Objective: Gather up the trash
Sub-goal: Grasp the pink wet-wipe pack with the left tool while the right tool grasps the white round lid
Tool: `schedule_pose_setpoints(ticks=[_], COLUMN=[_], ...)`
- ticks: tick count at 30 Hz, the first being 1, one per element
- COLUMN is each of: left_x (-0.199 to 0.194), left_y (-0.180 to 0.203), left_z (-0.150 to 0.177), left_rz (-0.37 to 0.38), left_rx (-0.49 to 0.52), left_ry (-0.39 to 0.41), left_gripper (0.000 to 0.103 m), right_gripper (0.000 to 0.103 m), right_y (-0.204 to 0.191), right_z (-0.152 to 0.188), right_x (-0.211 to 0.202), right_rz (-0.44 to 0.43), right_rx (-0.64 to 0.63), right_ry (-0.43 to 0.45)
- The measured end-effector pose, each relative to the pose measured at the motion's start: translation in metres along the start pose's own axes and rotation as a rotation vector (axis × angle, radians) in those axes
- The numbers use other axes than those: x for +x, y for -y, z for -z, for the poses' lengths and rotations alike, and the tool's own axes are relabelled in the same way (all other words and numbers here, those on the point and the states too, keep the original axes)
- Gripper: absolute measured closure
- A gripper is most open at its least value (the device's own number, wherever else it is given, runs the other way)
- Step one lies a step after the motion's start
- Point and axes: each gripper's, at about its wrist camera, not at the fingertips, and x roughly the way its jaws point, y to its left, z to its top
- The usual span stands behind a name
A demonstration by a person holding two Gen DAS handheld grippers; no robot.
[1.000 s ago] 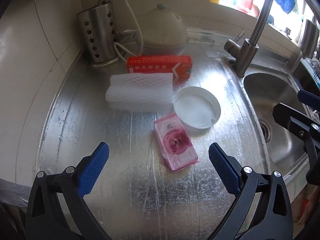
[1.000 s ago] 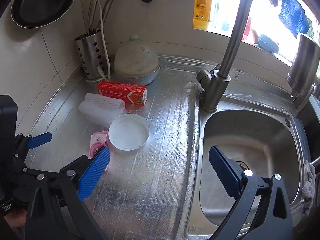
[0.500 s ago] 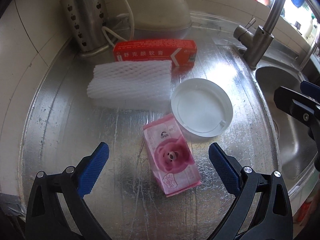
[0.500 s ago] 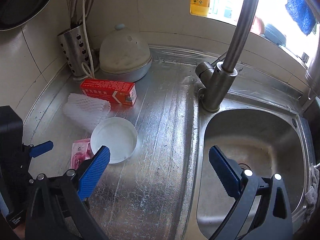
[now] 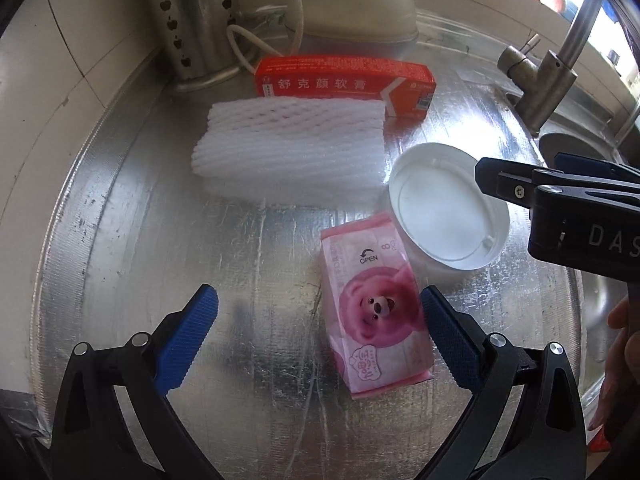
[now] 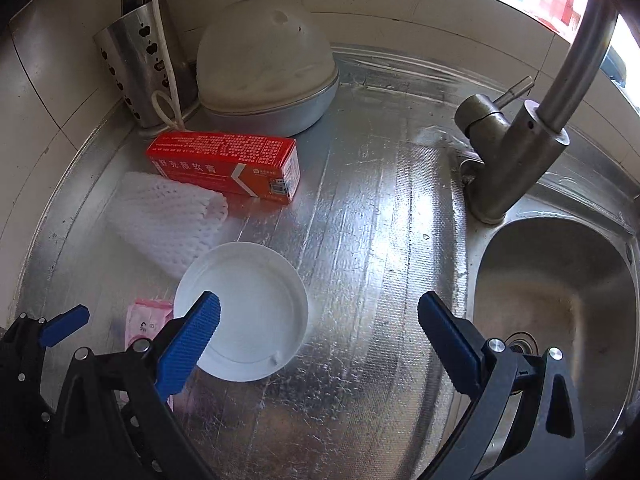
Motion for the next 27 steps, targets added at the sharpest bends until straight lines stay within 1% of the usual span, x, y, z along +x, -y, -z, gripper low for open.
schedule_pose_setpoints(ticks=[4, 7, 8, 10, 13, 15, 19, 22, 25, 26, 27], left_x=[0.001, 0.004, 0.005, 0.005, 0.004, 0.005, 0.008, 0.012, 0.015, 0.015, 0.014], left_y=[-0.013, -0.024, -0.027, -0.032, -0.032, -0.03, -0.027, -0.028, -0.026, -0.025, -0.023], left_z=[0.001, 0.0, 0.0, 0.0, 0.0, -0.001, -0.002, -0.004, -0.004, -0.003, -0.004], left_rz=[-0.008, -0.014, -0.014, -0.003, 0.008, 0.012, 0.021, 0.025, 0.031, 0.032, 0.039], left_rx=[-0.016, -0.027, -0.031, -0.035, -0.023, -0.014, -0.003, 0.004, 0.019, 0.027, 0.034], left_ry=[-0.005, -0.011, -0.015, -0.015, -0.008, -0.006, -0.014, -0.023, -0.029, -0.026, -0.024], left_gripper=[0.005, 0.006, 0.006, 0.007, 0.007, 0.007, 0.01, 0.017, 0.027, 0.031, 0.034], right_gripper=[0.007, 0.011, 0.014, 0.016, 0.02, 0.024, 0.027, 0.035, 0.048, 0.055, 0.056], right_y=[-0.004, -0.009, -0.011, -0.013, -0.016, -0.019, -0.026, -0.031, -0.038, -0.041, -0.043], right_z=[0.0, -0.001, -0.001, -0.001, -0.001, 0.001, 0.001, 0.0, 0.0, -0.002, -0.002], right_x=[0.01, 0.02, 0.023, 0.028, 0.036, 0.042, 0.045, 0.045, 0.043, 0.044, 0.044], right_rz=[-0.008, -0.015, -0.014, -0.013, -0.014, -0.008, 0.002, 0.001, -0.009, -0.009, -0.008], right_rx=[-0.006, -0.014, -0.015, -0.014, -0.016, -0.021, -0.036, -0.049, -0.055, -0.058, -0.058], right_ry=[-0.022, -0.043, -0.051, -0.066, -0.085, -0.1, -0.097, -0.091, -0.089, -0.089, -0.09])
